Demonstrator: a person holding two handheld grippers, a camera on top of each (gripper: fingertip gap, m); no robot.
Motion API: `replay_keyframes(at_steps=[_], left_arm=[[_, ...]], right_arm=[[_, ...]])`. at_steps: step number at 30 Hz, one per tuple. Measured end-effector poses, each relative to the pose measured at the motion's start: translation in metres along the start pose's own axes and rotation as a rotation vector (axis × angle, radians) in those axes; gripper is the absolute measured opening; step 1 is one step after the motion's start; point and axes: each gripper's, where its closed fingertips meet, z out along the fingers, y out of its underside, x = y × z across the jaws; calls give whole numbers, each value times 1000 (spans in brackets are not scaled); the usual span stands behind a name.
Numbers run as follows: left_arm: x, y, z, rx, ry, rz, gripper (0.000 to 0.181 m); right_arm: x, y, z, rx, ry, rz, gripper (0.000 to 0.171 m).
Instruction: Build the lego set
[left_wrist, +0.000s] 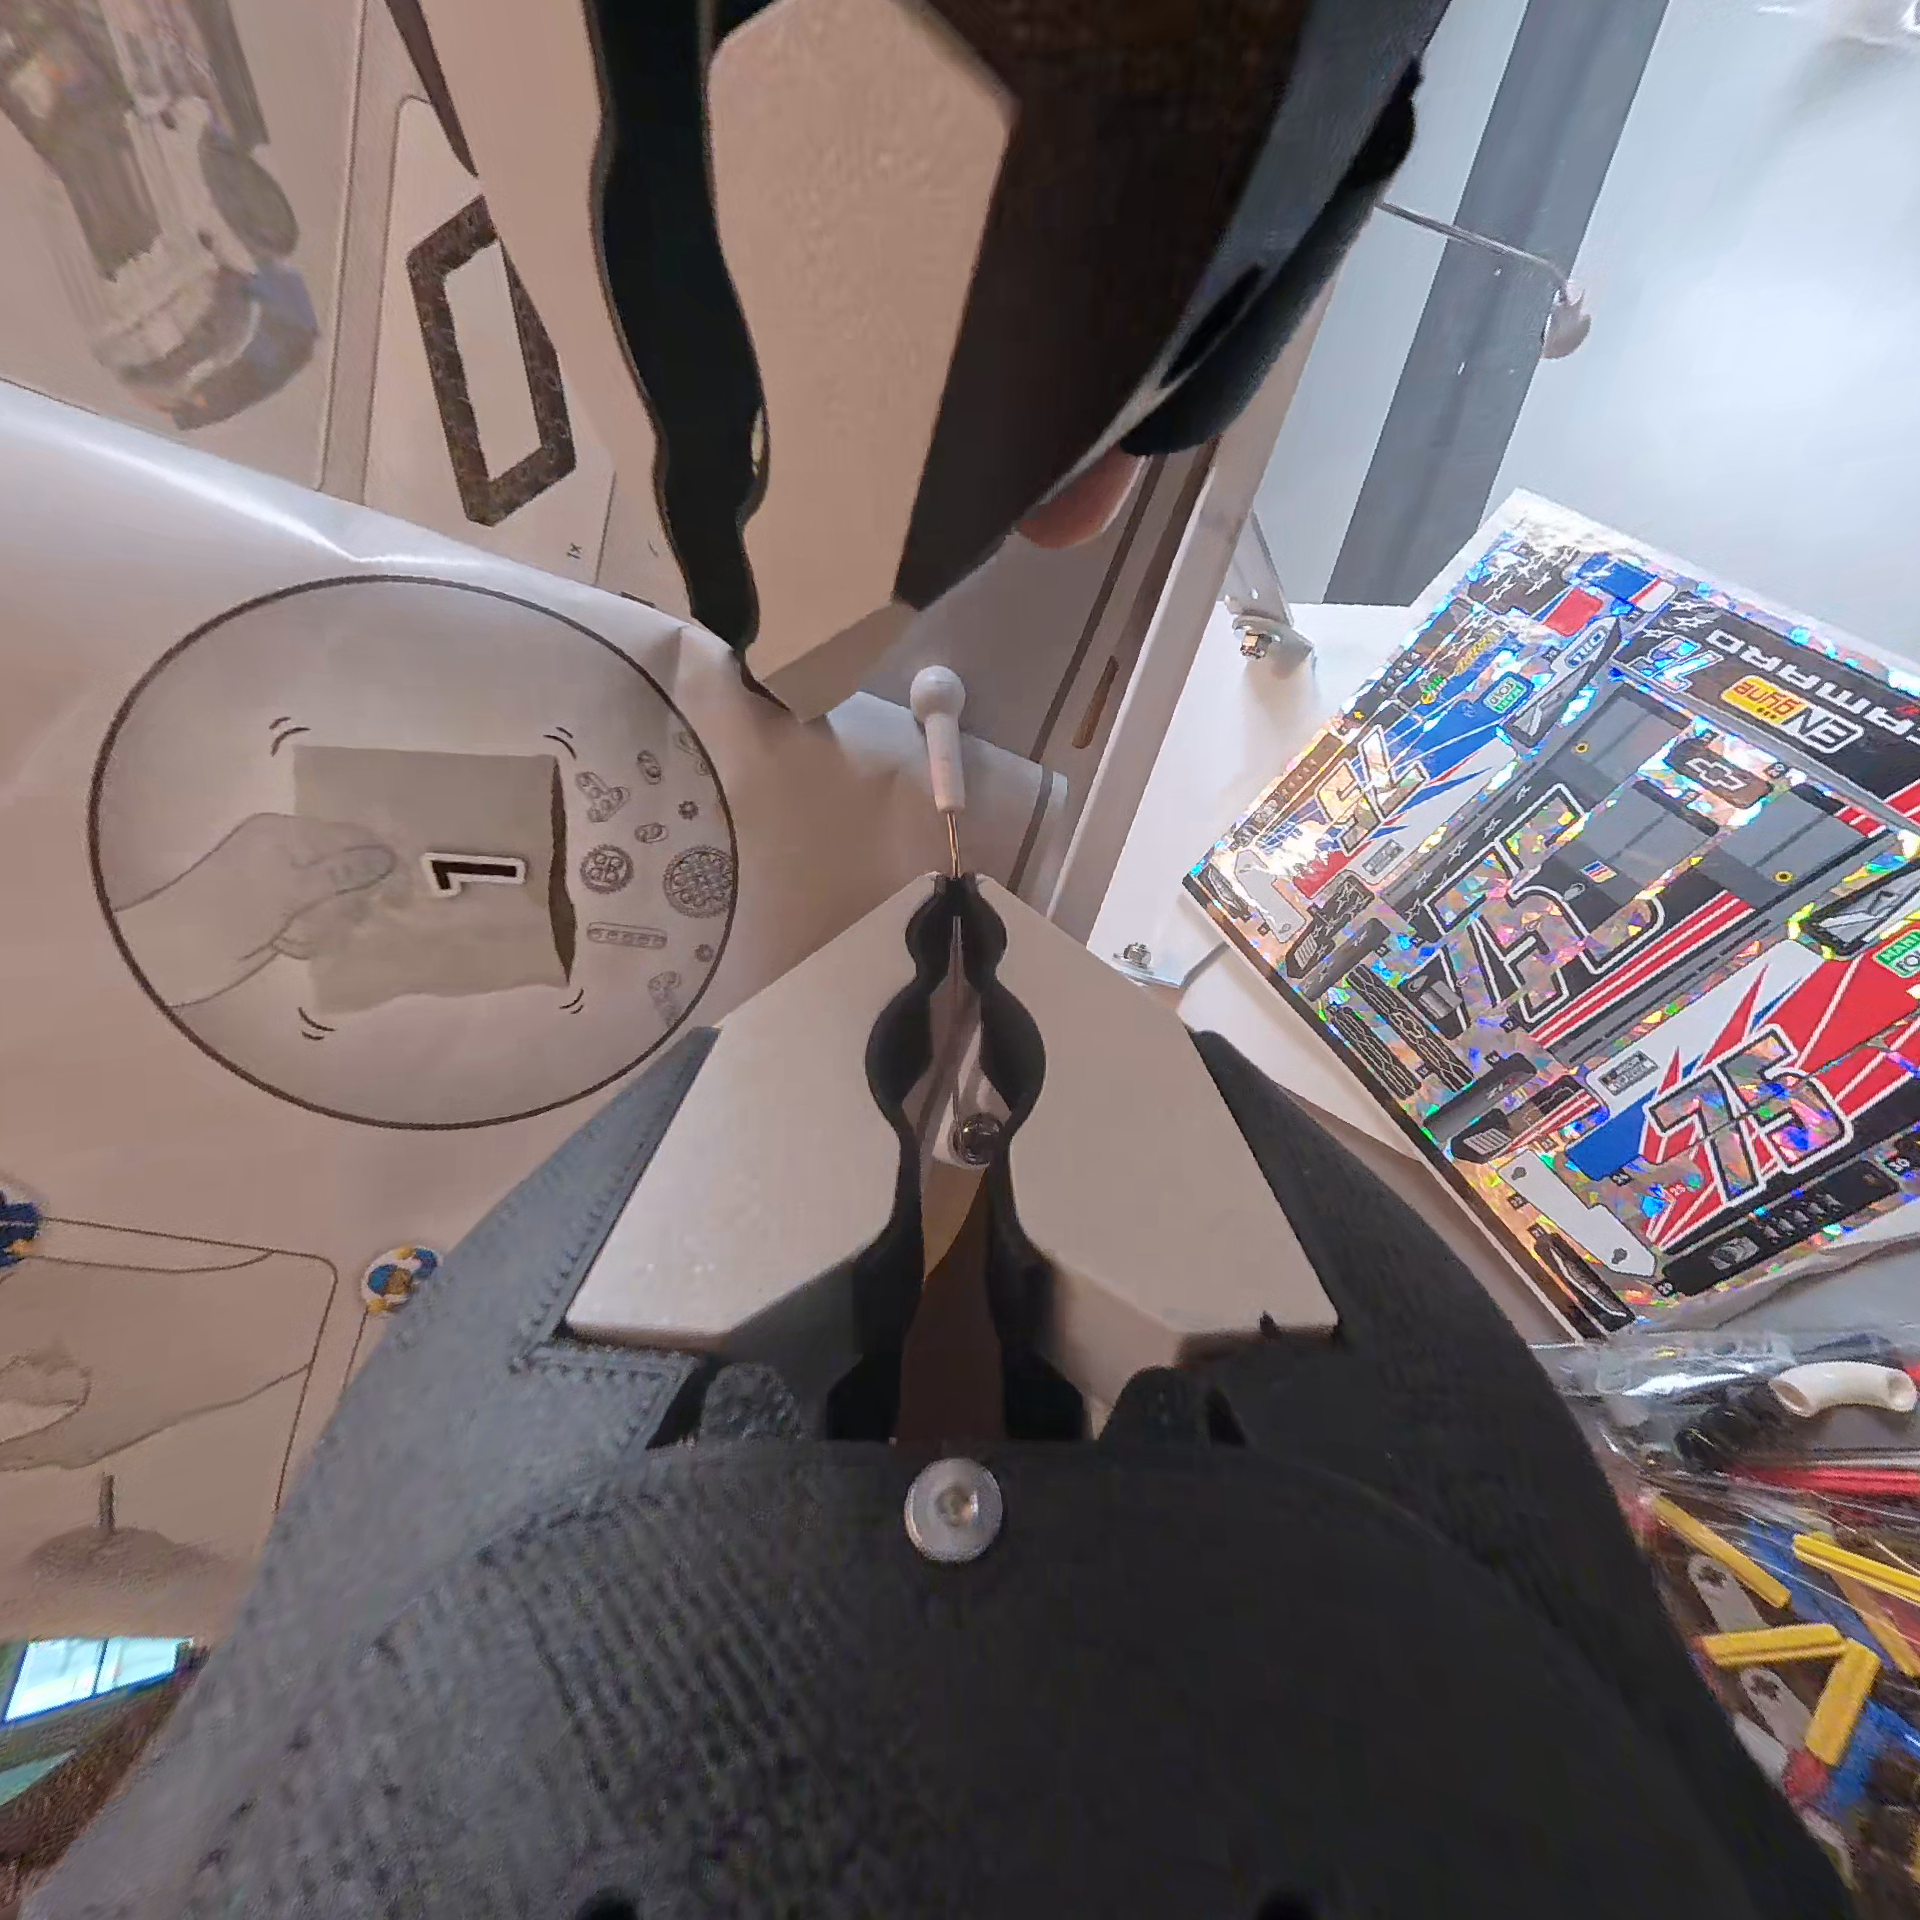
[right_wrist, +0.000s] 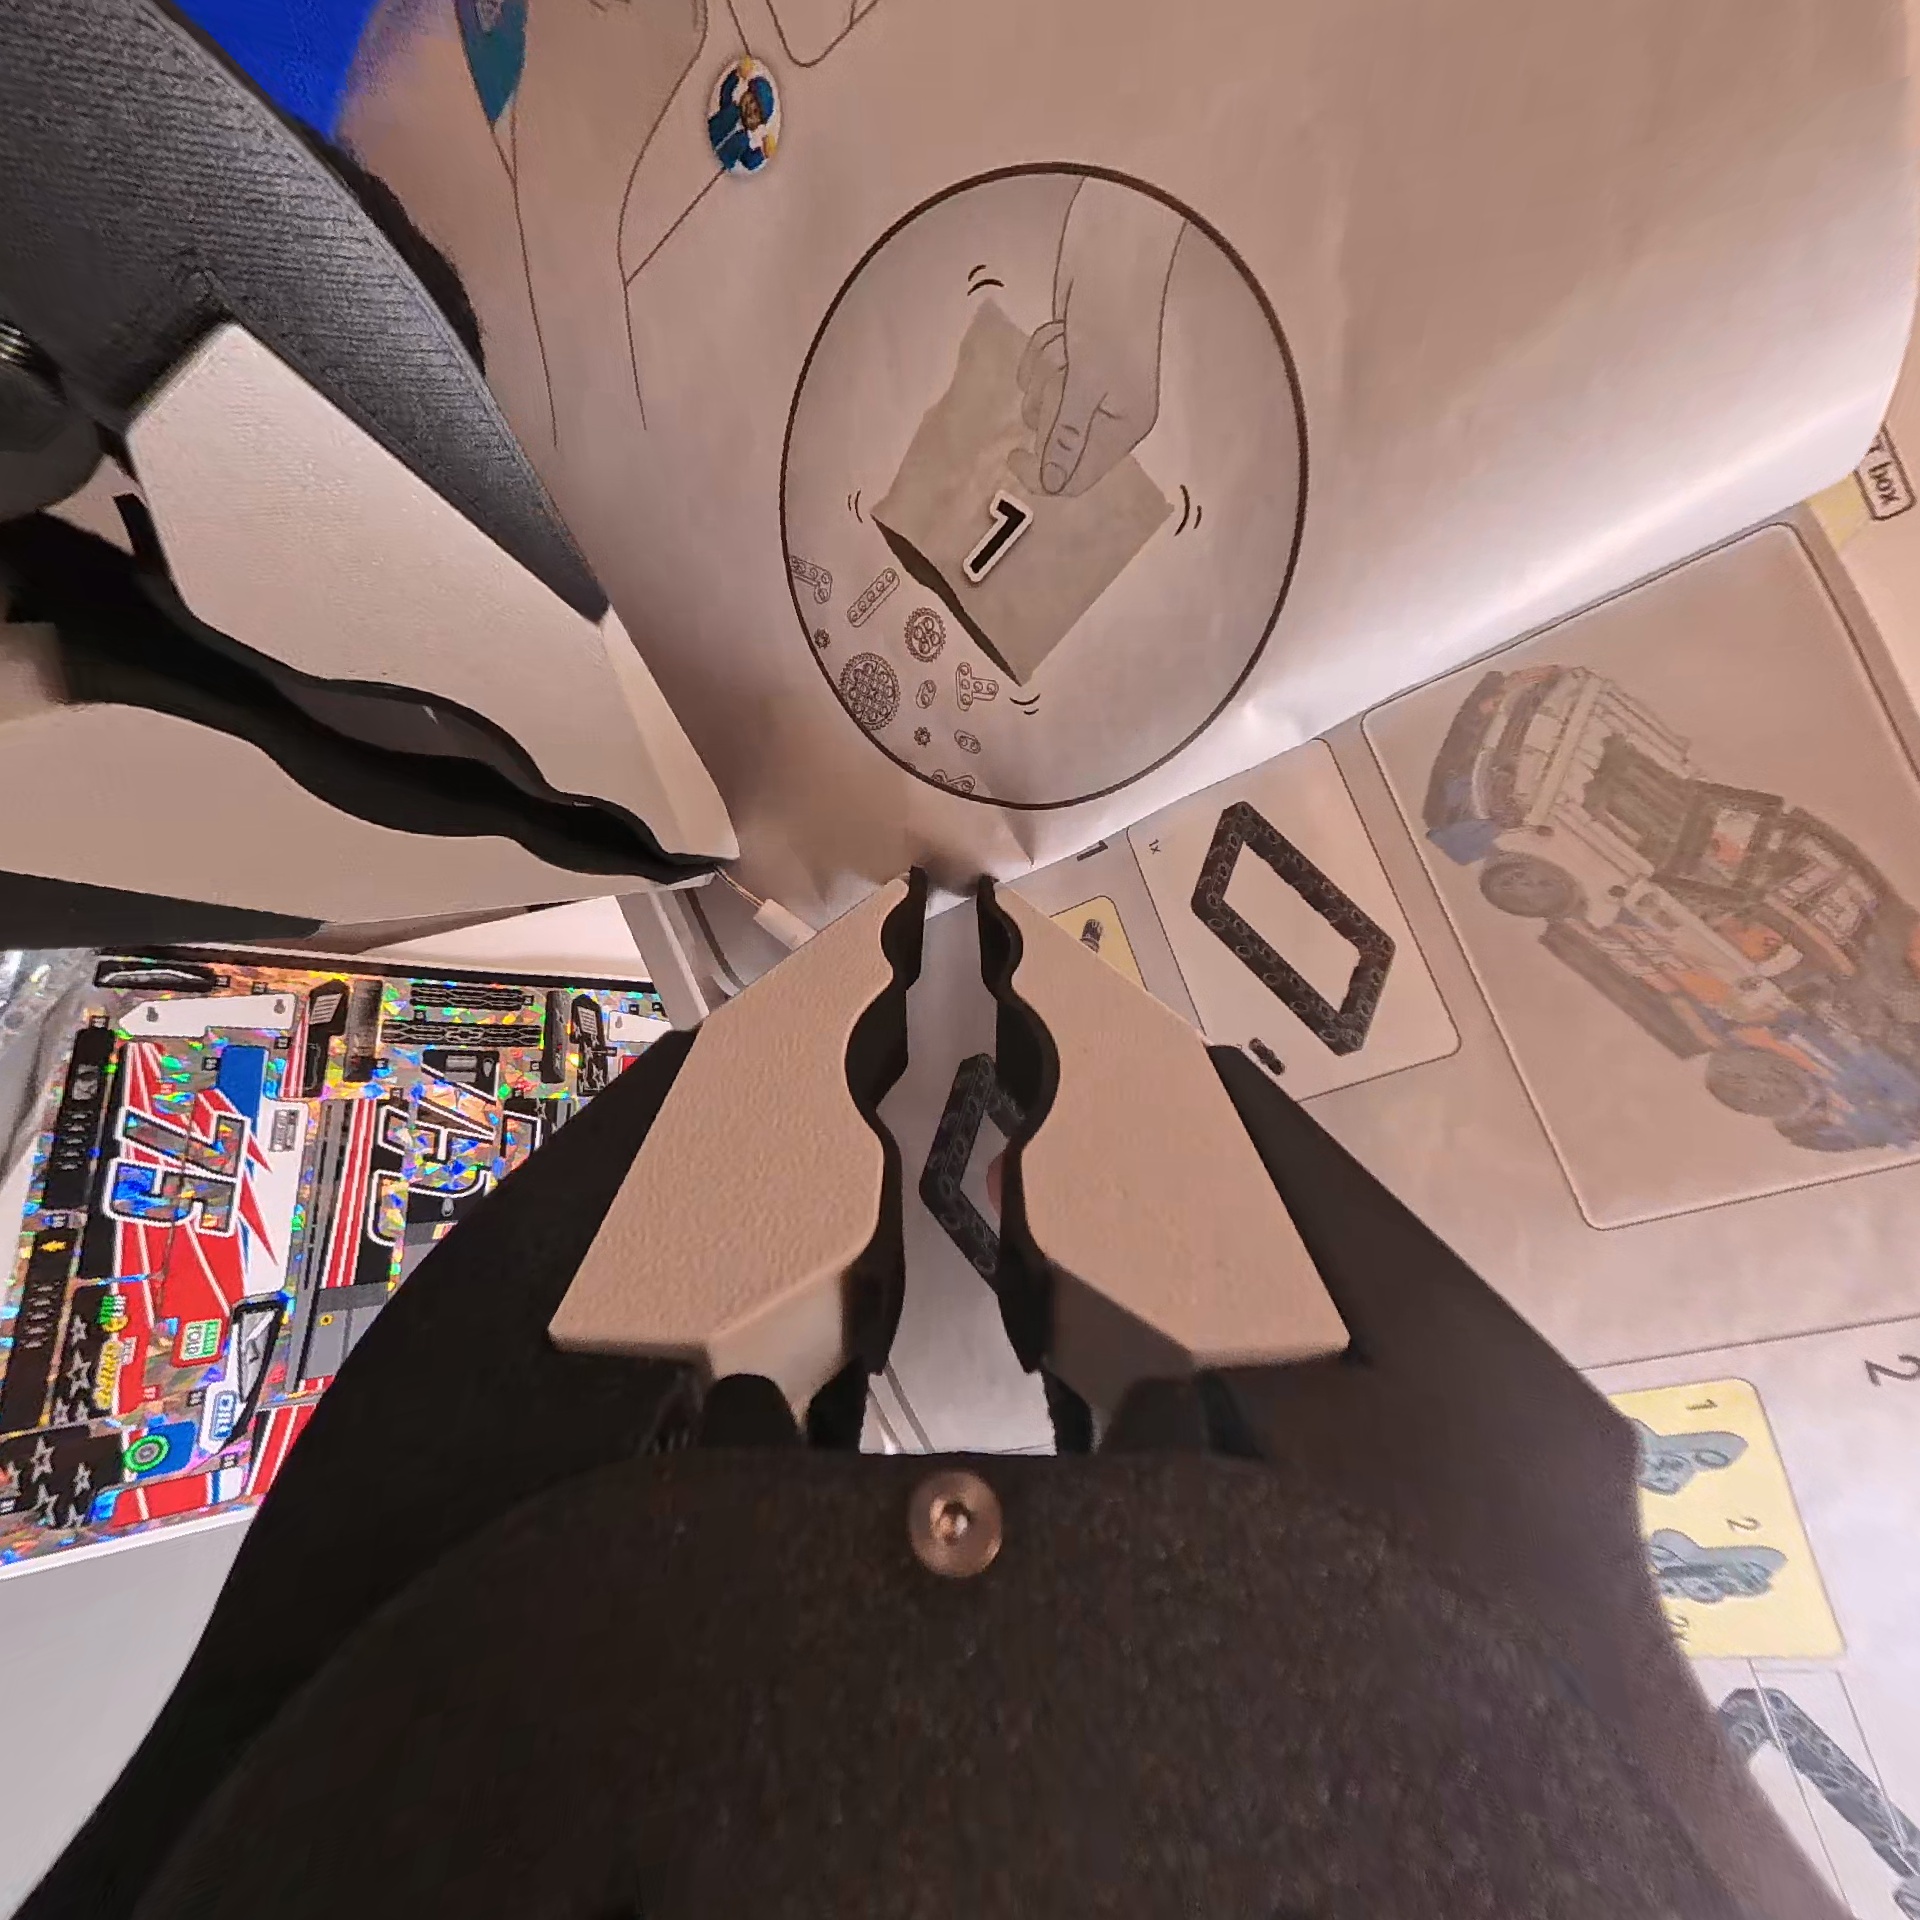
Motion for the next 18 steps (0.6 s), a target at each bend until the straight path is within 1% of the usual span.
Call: replay_keyframes(at_steps=[3,4,7,9,11,15,18], left_arm=[[0,11,-1,-50,1,-11,13],[3,13,-3,-38,11,-21,16],[-2,15,-14,31,7,-127,17],[-12,23,-20,32,-20,-203,17],[-14,32,-21,18,-17,-237,21],[-11,29,-23,66,7,-302,26],[-15,37,-17,32,-41,-334,24]], right_arm=[[1,-1,-2,5,-5,15,8],[2,-1,-4,14,-9,31,9],[5,-2,-10,52,-25,92,10],[8,-2,-13,70,-29,128,10],[10,-1,-16,92,-29,159,10],[14,5,-21,110,-3,192,8],[21,16,-22,78,46,176,5]])
